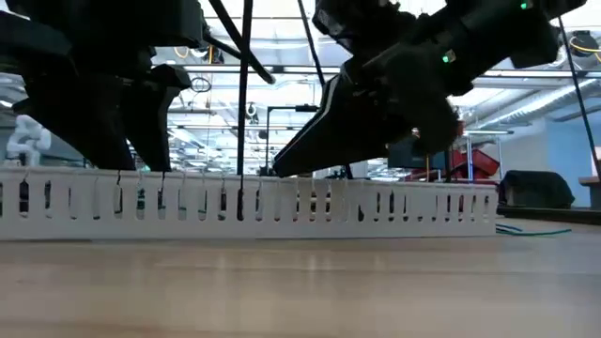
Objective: Ziptie cables
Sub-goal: Put the ziptied cables into the cable duct
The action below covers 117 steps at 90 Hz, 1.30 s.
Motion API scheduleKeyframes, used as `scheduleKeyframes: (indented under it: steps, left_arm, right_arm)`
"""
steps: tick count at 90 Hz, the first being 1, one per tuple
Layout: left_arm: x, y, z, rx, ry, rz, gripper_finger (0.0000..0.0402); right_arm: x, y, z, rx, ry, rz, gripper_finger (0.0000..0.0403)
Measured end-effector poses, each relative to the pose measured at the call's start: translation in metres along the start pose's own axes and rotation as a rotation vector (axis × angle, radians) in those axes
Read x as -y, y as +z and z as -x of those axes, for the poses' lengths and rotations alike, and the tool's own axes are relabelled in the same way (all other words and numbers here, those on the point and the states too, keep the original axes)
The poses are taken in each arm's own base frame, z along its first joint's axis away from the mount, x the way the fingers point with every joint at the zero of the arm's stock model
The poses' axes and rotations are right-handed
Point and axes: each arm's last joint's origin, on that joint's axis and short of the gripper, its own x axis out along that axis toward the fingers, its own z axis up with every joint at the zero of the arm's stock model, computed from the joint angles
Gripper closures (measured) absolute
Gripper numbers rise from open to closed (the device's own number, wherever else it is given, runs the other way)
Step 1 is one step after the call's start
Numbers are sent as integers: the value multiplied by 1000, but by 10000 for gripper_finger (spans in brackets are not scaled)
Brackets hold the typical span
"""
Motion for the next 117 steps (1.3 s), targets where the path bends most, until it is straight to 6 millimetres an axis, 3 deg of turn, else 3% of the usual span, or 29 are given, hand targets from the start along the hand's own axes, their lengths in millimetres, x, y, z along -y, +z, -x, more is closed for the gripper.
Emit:
scheduleKeyframes:
  steps: [17,34,60,74,83,100,109,117]
  left_arm:
    - [0,0,0,1,-1,-48,198]
    - [-1,0,2,-7,11,-17,198]
    - [-4,10,40,17,286,76,198]
    - [-4,8,53,81,425,210,198]
    - [10,14,56,208,371,311,198]
    - [37,15,61,419,368,283,198]
    - [66,15,83,685,475,224,198]
    - [90,8,110,828,579,138,198]
  right_arm:
    - [2,-7,-1,-64,24,-4,275]
    - [6,-11,-2,-109,14,-70,306]
    - [5,-4,-3,-34,11,-75,322]
    - [3,1,-2,15,-5,-116,320]
    - [-10,10,8,108,-131,-166,326]
    - [-52,21,41,224,-338,-62,344]
    - [-61,24,54,249,-315,-78,346]
    - [-57,26,67,255,-273,-110,346]
